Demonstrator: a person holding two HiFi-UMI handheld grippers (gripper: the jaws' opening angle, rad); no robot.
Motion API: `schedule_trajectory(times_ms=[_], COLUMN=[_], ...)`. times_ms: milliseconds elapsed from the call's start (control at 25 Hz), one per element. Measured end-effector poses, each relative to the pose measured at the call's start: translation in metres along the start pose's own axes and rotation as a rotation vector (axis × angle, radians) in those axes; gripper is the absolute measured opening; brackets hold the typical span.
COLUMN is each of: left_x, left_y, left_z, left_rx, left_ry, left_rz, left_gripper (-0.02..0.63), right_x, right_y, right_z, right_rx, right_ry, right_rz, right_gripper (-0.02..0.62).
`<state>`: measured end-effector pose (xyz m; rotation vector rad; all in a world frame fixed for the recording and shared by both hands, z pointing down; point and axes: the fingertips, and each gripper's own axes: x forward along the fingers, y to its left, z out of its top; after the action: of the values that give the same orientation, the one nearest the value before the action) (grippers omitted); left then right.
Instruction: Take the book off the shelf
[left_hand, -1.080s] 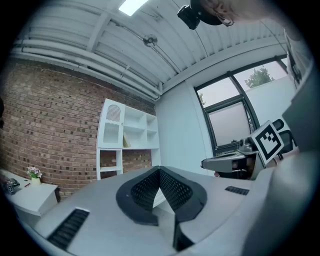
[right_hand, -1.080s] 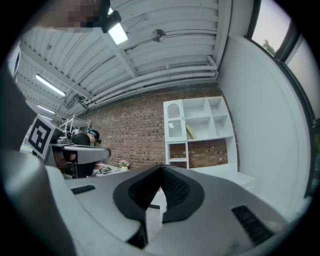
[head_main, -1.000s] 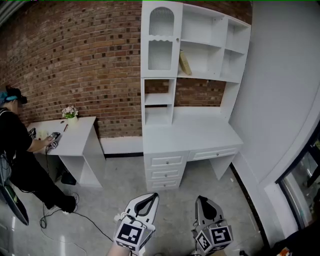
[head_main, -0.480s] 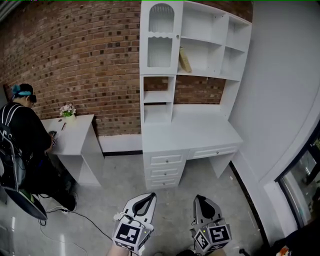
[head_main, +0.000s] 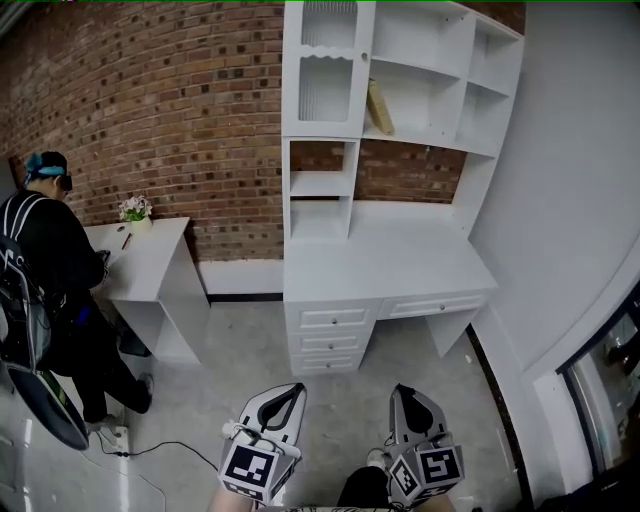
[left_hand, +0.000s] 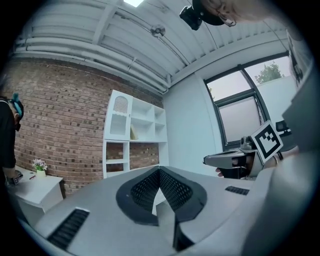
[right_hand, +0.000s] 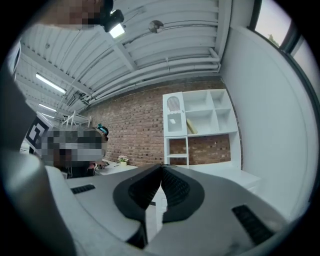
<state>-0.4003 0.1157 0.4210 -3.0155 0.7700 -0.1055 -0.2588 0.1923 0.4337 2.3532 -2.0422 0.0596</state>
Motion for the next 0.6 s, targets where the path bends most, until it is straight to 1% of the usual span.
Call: schedule_trajectory(times_ms=[80, 160, 240, 400, 480, 600], left_x=[0.02, 0.047, 0.078, 0.148, 0.185, 0.239], left_y=[0.004, 0.003, -0.001, -0.007, -0.013, -0.027], left_z=[0.0, 0.005, 0.009, 0.018, 0.022, 0.026], left_rx=[-0.006, -0.004, -0.004, -0.01, -0.009, -0.037], left_ry=[0.012, -0.009, -0.035, -0.038, -0.061, -0.084], left_rz=[0.032, 0.049, 0.06, 0.1, 0.101, 0.086], left_gripper=[0.012, 0.013, 0.012, 0.012, 0.012, 0.012], right_x=[0.016, 0.031, 0.048, 0.088, 0.107, 0.132], right_y=[-0.016, -0.039, -0.069, -0.137, -0.172, -0.222], right_z=[-0.001, 0.005, 0.014, 0.028, 0.033, 0.038], right_rx=[-0.002, -0.001, -0.002, -0.009, -0.012, -0.027], right_ry=[0.0, -0.013, -0.038, -0.061, -0.068, -0.076], right_rz=[0.023, 0.038, 0.043, 0.062, 0.07, 0.076], right_gripper=[0.001, 0.002, 0.002, 0.002, 0.002, 0.002])
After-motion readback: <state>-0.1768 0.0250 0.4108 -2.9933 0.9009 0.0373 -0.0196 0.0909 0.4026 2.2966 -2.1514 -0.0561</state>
